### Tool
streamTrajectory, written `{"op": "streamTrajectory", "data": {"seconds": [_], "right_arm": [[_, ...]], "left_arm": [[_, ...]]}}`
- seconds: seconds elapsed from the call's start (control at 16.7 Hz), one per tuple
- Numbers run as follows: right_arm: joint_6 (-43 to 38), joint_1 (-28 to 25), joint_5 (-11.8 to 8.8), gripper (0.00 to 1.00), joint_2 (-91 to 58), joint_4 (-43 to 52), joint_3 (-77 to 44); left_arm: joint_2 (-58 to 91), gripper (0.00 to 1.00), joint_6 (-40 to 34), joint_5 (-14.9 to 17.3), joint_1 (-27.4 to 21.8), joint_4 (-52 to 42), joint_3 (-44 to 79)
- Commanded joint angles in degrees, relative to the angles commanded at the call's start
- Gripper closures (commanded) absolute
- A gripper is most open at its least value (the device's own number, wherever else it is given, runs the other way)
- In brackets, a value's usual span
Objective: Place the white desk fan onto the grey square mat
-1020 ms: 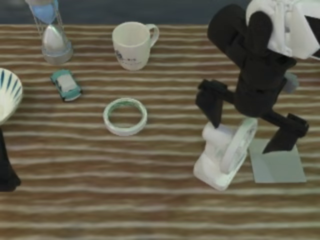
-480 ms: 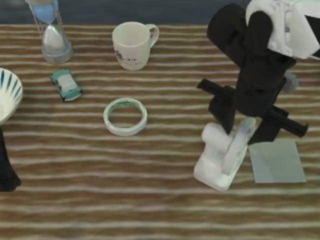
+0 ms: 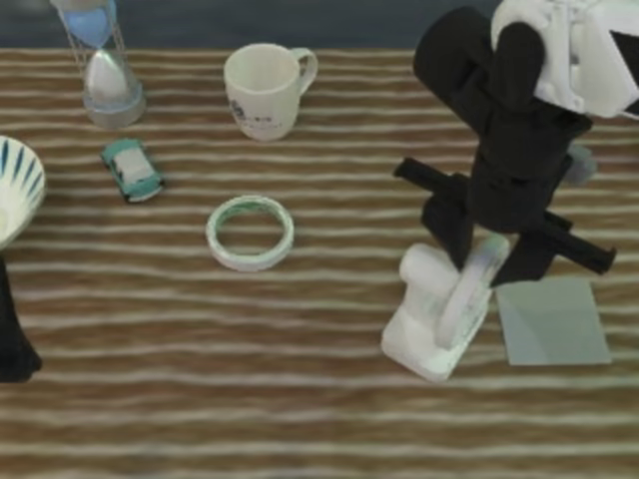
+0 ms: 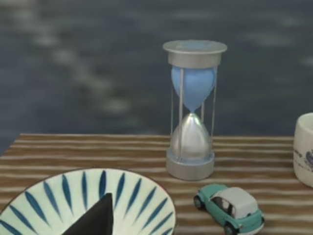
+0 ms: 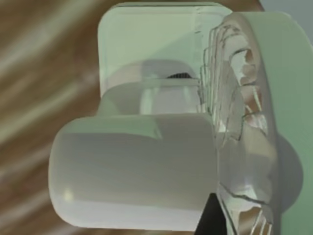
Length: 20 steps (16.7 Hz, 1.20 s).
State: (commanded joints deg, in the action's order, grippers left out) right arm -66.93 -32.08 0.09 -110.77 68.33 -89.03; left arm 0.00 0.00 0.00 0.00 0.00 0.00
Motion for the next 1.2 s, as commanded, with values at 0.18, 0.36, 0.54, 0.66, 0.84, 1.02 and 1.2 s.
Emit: {"op": "streamTrajectory", "data": {"seconds": [0.18,0.36,0.54,0.66,0.84,1.02,1.2], "right_arm": [[-0.10,0.09,-0.02,1.00,0.41,-0.02,-0.10],[-0.05,-0.17,0.00,1.00,0.34,2.39,-2.49],[-0.13,-0.26,0.01,1.00,0.50,8.12,-7.87],[-0.02,-0.35,-0.02,1.00,0.72,10.75,-10.49],[0.02,-0.38,-0.02,1.00,0.79,11.18,-10.91],[-0.93,0.21,-0.04,1.00,0.76,11.11,-10.58],[-6.77,2.30,0.01,1.00,1.75,11.58,-9.50]], "left_arm": [[0.00,0.00,0.00,0.00,0.00,0.00,0.00],[0.00,0.00,0.00,0.00,0.00,0.00,0.00],[0.00,0.00,0.00,0.00,0.00,0.00,0.00],[0.00,0.00,0.00,0.00,0.00,0.00,0.00],[0.00,0.00,0.00,0.00,0.00,0.00,0.00],[0.00,0.00,0.00,0.00,0.00,0.00,0.00],[0.00,0.00,0.00,0.00,0.00,0.00,0.00]]}}
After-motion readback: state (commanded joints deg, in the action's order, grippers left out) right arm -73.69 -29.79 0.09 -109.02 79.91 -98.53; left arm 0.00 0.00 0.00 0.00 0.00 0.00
